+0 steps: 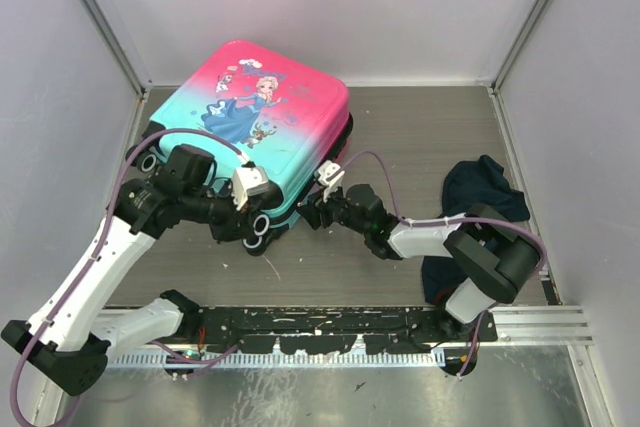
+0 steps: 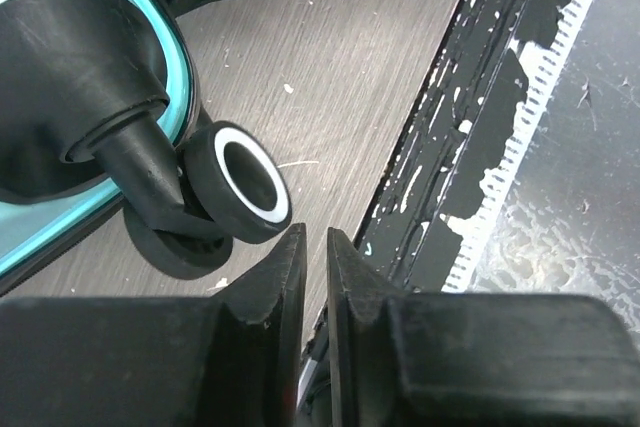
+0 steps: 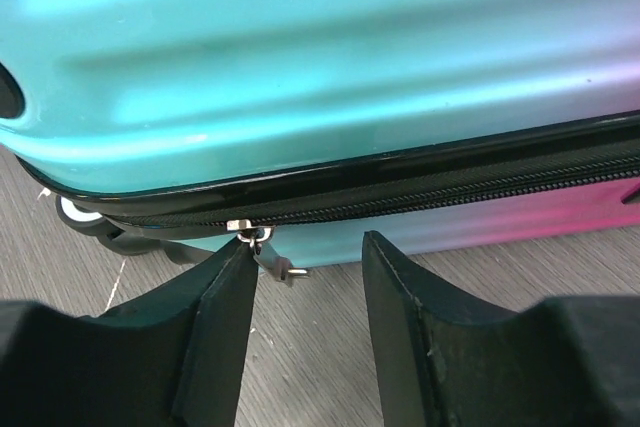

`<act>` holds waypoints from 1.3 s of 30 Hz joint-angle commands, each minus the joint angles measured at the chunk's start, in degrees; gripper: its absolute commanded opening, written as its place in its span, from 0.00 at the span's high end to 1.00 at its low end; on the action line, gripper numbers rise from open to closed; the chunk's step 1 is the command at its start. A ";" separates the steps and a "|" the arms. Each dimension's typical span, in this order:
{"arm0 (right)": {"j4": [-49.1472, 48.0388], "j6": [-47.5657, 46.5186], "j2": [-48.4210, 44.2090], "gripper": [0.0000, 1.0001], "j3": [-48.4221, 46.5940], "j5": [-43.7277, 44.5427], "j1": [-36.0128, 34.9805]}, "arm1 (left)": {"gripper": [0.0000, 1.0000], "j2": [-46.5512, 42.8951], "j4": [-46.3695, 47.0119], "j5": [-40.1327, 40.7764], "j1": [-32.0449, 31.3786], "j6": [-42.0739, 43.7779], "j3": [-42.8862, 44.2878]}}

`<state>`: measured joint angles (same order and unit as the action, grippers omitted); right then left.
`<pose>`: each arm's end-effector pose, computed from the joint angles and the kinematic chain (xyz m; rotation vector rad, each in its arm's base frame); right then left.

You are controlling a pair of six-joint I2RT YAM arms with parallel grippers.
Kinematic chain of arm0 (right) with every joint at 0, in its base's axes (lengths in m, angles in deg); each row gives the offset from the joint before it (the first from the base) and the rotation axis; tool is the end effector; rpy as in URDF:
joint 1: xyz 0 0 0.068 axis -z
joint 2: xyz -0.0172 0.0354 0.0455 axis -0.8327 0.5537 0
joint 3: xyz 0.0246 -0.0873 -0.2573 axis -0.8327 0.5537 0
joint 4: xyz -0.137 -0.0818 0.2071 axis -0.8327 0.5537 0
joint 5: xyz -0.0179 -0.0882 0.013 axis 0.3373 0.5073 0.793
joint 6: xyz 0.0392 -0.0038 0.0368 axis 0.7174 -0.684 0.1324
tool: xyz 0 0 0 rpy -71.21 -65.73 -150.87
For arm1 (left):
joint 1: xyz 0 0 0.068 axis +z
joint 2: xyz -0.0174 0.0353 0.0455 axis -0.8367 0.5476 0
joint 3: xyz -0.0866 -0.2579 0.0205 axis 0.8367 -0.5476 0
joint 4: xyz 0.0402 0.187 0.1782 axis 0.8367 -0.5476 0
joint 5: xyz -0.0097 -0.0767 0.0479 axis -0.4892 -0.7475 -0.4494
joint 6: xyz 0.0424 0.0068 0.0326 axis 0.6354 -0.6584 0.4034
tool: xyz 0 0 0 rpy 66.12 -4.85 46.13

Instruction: Pack the luggage

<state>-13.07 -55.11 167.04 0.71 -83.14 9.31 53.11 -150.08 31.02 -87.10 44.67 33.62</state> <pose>0.2096 0.2304 0.1825 -0.7322 1.6923 0.7333 0.1364 -0.1016 0.3617 1.2606 2.1016 -0.7696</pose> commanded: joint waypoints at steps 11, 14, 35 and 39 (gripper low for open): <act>-8.99 -0.49 5.23 0.89 -7.50 -9.65 0.66 | 0.21 -2.22 7.24 10.18 -0.51 -7.56 -3.96; -8.60 -0.06 6.18 0.99 -8.90 -8.84 0.42 | 0.20 -0.65 9.21 17.39 -0.56 -9.15 -3.94; -7.45 -0.62 3.89 0.99 -6.91 -3.26 0.99 | 0.13 0.08 11.80 29.69 4.97 -13.94 -4.45; -7.49 -0.71 3.98 0.99 -7.15 -3.52 1.04 | 0.13 -0.25 10.88 27.98 5.26 -12.50 -2.91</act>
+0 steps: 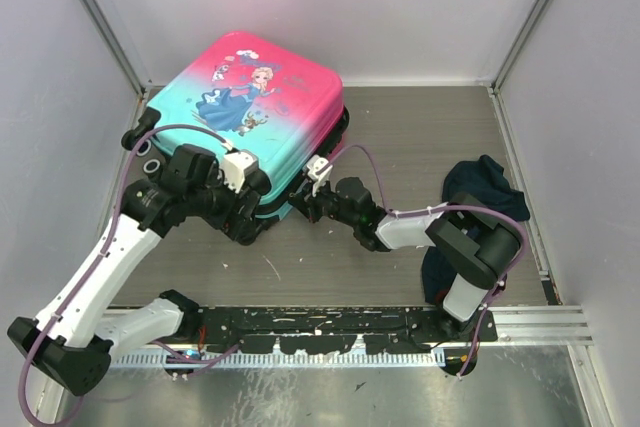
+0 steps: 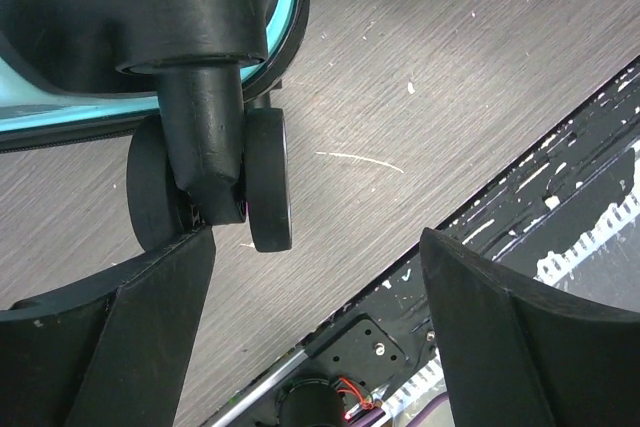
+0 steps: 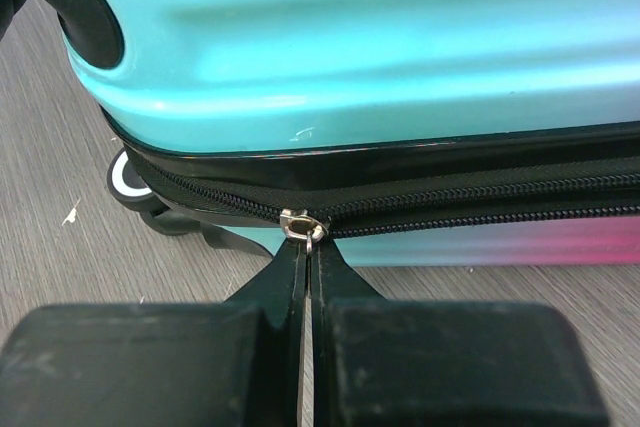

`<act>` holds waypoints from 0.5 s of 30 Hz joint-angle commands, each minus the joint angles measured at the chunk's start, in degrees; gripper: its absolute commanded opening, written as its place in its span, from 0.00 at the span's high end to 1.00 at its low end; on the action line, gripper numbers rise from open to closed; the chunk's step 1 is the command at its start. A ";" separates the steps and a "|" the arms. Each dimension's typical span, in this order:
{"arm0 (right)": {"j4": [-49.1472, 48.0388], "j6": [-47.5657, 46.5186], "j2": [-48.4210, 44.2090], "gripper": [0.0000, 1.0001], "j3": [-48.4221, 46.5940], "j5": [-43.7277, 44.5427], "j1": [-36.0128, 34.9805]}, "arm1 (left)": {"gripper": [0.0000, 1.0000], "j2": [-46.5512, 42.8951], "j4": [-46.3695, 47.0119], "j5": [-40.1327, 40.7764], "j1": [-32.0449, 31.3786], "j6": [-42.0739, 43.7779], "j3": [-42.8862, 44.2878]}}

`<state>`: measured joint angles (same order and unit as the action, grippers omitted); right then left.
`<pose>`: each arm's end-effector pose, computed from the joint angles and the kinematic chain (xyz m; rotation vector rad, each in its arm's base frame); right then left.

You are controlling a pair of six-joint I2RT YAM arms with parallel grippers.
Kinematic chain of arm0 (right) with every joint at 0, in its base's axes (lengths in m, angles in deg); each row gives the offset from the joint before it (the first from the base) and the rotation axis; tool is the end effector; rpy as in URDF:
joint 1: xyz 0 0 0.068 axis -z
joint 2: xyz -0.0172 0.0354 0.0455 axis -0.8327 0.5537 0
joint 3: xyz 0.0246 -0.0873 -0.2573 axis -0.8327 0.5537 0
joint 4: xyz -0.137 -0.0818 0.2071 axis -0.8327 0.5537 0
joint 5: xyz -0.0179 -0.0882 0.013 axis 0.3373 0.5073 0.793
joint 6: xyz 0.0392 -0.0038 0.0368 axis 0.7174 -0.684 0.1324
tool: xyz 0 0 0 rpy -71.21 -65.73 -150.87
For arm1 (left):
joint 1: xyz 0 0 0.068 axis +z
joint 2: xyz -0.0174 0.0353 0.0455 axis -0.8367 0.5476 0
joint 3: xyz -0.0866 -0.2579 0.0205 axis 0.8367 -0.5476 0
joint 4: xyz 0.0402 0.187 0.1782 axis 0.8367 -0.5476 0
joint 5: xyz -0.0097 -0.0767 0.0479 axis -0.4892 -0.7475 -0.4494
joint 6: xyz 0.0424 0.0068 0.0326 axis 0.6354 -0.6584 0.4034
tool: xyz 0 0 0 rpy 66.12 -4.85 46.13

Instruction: Pack the luggage

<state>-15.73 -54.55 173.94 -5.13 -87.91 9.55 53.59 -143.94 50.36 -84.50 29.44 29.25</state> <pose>0.2280 0.2524 0.1803 -0.7733 1.6549 0.8156 0.1593 -0.0925 0.3411 0.8014 2.3602 -0.4424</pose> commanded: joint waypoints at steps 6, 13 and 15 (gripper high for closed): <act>-4.87 -1.15 -2.67 0.99 -1.65 1.60 1.12 | 0.13 -4.04 4.66 0.95 2.68 7.92 5.35; -5.93 -1.41 -2.72 0.99 -1.31 1.95 1.49 | 0.10 -2.47 1.60 6.18 2.68 3.70 7.93; -6.25 -1.45 -2.24 0.99 -1.38 2.11 2.07 | 0.09 -0.90 2.00 9.34 2.68 3.30 7.08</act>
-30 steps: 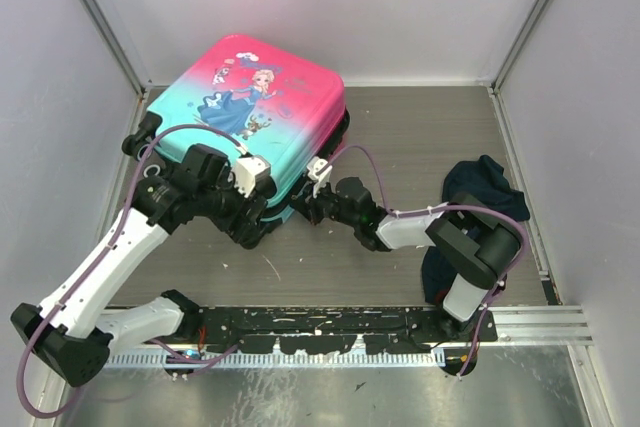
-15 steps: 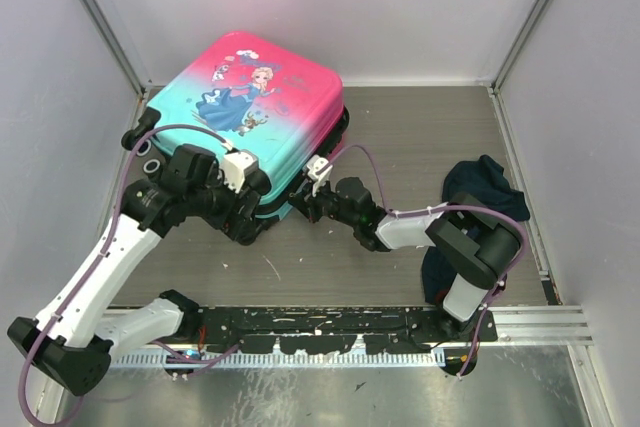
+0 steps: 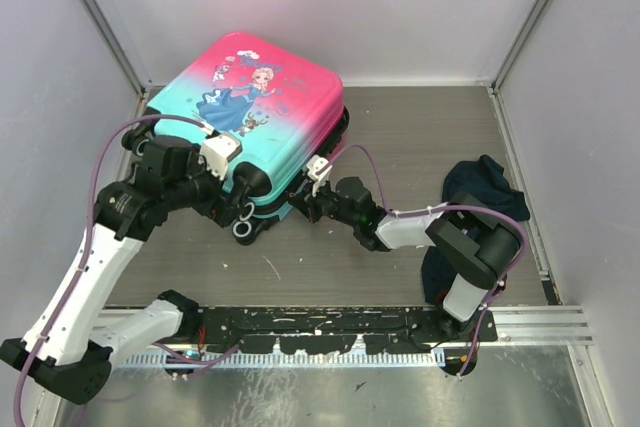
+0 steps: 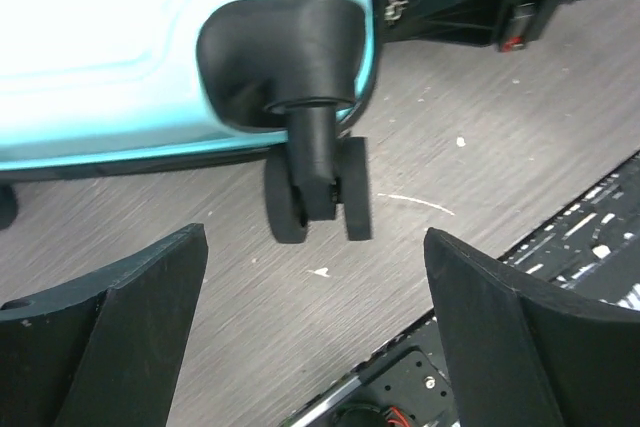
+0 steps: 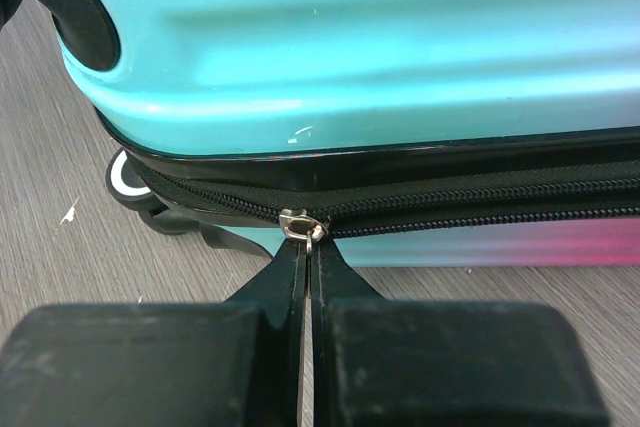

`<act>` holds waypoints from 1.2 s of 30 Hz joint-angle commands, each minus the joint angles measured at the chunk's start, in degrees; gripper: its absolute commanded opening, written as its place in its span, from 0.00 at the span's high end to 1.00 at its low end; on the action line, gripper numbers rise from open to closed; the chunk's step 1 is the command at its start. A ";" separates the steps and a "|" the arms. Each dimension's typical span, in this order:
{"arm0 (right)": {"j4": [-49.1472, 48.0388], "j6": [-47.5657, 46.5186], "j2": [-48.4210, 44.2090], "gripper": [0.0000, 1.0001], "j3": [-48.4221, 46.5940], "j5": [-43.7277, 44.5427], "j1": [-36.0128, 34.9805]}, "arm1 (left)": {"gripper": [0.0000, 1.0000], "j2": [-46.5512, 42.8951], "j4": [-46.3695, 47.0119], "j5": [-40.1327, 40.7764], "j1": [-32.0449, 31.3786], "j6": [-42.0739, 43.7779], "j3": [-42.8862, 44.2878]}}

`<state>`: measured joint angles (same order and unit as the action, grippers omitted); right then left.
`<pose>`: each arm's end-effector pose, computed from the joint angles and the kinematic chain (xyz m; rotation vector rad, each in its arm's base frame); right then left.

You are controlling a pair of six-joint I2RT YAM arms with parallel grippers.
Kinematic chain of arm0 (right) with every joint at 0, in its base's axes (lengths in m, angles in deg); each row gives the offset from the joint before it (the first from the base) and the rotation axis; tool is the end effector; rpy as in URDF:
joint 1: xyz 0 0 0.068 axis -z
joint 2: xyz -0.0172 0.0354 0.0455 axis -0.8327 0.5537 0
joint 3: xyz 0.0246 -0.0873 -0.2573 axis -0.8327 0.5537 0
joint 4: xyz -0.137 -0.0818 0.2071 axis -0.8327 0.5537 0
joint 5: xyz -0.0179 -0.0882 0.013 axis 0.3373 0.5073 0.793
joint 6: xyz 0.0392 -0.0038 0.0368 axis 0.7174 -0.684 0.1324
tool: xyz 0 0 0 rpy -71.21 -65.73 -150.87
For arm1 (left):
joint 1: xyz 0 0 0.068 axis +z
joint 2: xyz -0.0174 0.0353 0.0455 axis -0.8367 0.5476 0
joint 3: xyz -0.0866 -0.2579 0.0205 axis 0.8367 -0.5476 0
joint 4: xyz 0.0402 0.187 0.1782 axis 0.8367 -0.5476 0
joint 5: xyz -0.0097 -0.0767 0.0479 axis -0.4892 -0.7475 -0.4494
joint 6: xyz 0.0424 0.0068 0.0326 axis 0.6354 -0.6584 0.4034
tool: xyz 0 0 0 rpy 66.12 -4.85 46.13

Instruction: Pack the luggage

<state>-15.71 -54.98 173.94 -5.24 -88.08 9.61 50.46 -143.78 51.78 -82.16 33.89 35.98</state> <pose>0.2285 0.2525 0.1808 -0.7799 1.6492 0.8124 0.1481 -0.0779 0.3852 0.7940 2.1654 -0.3679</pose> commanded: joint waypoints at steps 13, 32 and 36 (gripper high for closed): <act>-6.37 -1.22 -0.92 0.99 -3.31 1.25 5.93 | 0.25 13.04 10.76 -1.51 0.25 -5.10 -2.70; -3.57 -1.13 -10.37 1.00 9.70 0.36 12.48 | 0.89 30.77 17.96 -3.39 -15.08 2.85 0.80; -1.46 0.78 -15.31 0.99 14.30 -0.92 12.44 | 1.00 28.83 14.50 -5.90 -20.06 10.52 0.11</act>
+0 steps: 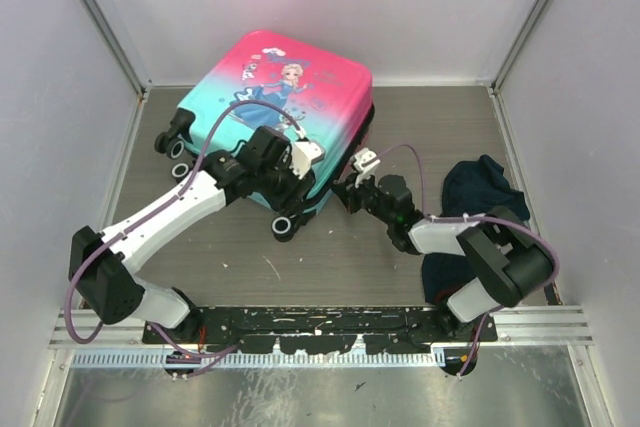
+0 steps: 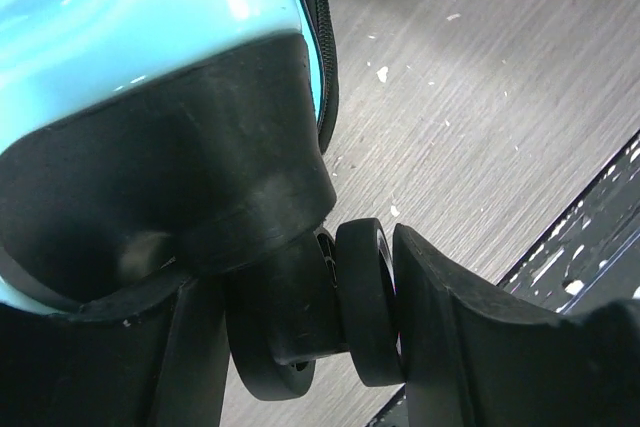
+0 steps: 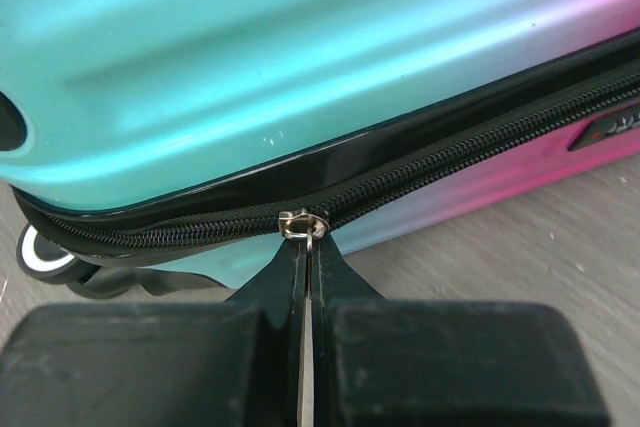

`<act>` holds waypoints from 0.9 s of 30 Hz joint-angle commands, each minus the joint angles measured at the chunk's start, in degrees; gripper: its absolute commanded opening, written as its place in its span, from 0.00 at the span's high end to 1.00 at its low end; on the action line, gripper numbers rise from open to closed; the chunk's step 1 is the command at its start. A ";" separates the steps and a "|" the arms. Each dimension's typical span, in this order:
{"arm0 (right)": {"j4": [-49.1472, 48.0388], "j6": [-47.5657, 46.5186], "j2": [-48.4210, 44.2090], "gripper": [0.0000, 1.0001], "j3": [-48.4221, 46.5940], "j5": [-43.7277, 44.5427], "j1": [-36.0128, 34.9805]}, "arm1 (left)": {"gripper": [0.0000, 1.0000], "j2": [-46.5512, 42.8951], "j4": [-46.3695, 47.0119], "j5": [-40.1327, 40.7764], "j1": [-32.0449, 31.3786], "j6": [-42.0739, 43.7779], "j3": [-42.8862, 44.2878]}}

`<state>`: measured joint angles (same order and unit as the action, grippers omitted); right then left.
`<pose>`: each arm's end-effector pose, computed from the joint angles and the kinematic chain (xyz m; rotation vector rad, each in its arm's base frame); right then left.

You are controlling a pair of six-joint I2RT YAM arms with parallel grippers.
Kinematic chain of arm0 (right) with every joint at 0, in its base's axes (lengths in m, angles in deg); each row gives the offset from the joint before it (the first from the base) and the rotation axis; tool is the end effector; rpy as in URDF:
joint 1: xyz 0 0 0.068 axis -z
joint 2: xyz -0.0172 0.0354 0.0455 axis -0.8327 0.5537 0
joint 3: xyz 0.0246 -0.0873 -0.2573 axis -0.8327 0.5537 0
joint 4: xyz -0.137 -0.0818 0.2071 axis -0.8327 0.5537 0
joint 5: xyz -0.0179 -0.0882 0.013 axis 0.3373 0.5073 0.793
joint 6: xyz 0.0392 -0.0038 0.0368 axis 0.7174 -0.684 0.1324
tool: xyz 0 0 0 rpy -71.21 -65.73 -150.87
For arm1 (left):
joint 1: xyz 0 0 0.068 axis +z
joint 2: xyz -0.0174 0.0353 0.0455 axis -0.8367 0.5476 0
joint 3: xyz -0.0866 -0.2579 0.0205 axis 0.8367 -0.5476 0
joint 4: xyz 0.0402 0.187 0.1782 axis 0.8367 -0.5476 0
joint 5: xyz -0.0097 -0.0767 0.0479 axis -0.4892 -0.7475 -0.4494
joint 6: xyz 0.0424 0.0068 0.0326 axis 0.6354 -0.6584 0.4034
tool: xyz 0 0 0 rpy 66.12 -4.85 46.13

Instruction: Pack the luggage

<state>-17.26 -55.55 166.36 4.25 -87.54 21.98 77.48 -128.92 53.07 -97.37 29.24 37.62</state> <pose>0.2437 0.1744 0.1760 -0.5917 1.7032 0.6436 0.2248 -0.2007 0.3113 1.0499 2.2945 -0.4758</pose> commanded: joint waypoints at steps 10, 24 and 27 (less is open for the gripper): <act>10.34 -1.53 -20.37 0.99 9.17 2.00 1.71 | 1.00 -13.56 -10.19 -9.88 0.21 25.73 -11.13; 24.76 -13.80 -29.31 0.99 7.32 -10.71 21.62 | 1.00 -18.28 -25.00 -13.16 26.10 52.71 -11.27; 26.93 -17.47 -29.85 0.99 7.53 -14.30 26.27 | 1.00 -18.01 -27.97 -13.29 31.41 62.35 -11.68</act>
<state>8.59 -65.80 139.37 13.49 -98.46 42.38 60.25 -144.46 34.21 -72.87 75.58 27.00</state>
